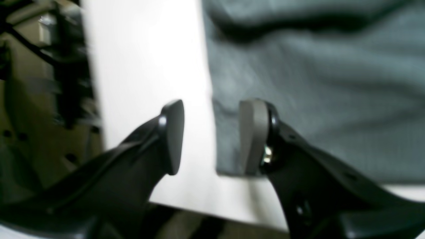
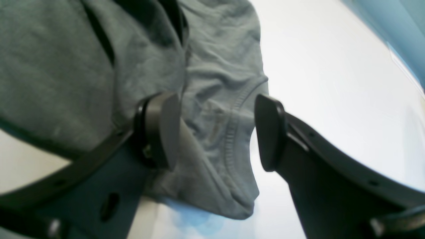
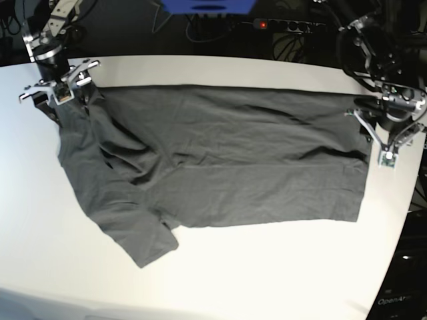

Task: Fold the T-shirt properly
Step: 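Open both grippers and release the shirt edge, then move the left gripper along the shirt's side edge and pinch the hem corner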

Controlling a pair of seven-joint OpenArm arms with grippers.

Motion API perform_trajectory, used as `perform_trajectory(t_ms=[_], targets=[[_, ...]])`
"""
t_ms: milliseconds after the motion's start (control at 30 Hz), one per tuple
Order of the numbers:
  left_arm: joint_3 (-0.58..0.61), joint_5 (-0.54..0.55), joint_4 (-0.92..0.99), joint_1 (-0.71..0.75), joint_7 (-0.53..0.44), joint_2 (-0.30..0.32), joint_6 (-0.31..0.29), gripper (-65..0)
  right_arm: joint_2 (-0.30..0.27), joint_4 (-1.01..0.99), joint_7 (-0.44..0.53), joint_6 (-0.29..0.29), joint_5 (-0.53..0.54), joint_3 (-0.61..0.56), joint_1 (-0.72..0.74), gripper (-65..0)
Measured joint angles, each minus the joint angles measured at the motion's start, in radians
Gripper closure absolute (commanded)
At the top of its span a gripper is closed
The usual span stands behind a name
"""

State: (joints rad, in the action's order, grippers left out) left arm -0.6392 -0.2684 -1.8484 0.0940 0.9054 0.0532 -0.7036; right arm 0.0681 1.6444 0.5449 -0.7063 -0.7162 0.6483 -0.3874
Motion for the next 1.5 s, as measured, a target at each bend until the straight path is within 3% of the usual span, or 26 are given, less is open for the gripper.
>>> perform_trajectory(t_ms=[133,300,633,767,1033,1233,1333,1400,1500], targets=[[0.003,-0.011,-0.005,-0.122,0.010,0.011,-0.005,-27.1,-0.002,0.000,0.000,0.000,0.000,0.000,0.003,-35.8],[-0.005,-0.056,0.130,-0.276,0.147,0.065,0.001,-27.3,-0.002,-0.005,-0.001,0.000,0.000,0.000,0.004,-35.8],[-0.003,-0.047,0.470,-0.493,0.153,0.126,0.001,-27.3,-0.004,-0.024,-0.002,0.003,0.000,0.031,0.003,-35.8],[0.000,-0.042,0.560,-0.575,0.137,0.138,0.001,-27.3,0.000,-0.033,-0.006,0.000,0.000,0.028,0.004,-35.8],[-0.002,-0.049,0.608,-0.580,0.034,0.133,0.001,-27.5,-0.001,-0.033,-0.006,0.000,0.000,0.028,0.002,-35.8],[-0.004,-0.050,0.722,-0.614,0.036,0.138,0.001,-27.5,-0.001,-0.033,-0.006,0.000,0.000,0.028,0.000,-35.8],[-0.005,-0.049,0.780,-0.652,-0.014,0.159,0.001,-27.6,-0.002,-0.033,-0.006,0.000,0.000,0.028,0.000,-35.8],[-0.005,-0.049,0.826,-0.671,-0.042,0.163,0.002,-29.3,-0.001,-0.033,-0.006,0.000,0.000,0.028,-0.001,-35.8],[-0.005,-0.048,0.874,-0.676,-0.080,0.160,0.003,-36.8,0.001,-0.033,-0.006,0.000,0.000,0.028,0.000,-35.8]])
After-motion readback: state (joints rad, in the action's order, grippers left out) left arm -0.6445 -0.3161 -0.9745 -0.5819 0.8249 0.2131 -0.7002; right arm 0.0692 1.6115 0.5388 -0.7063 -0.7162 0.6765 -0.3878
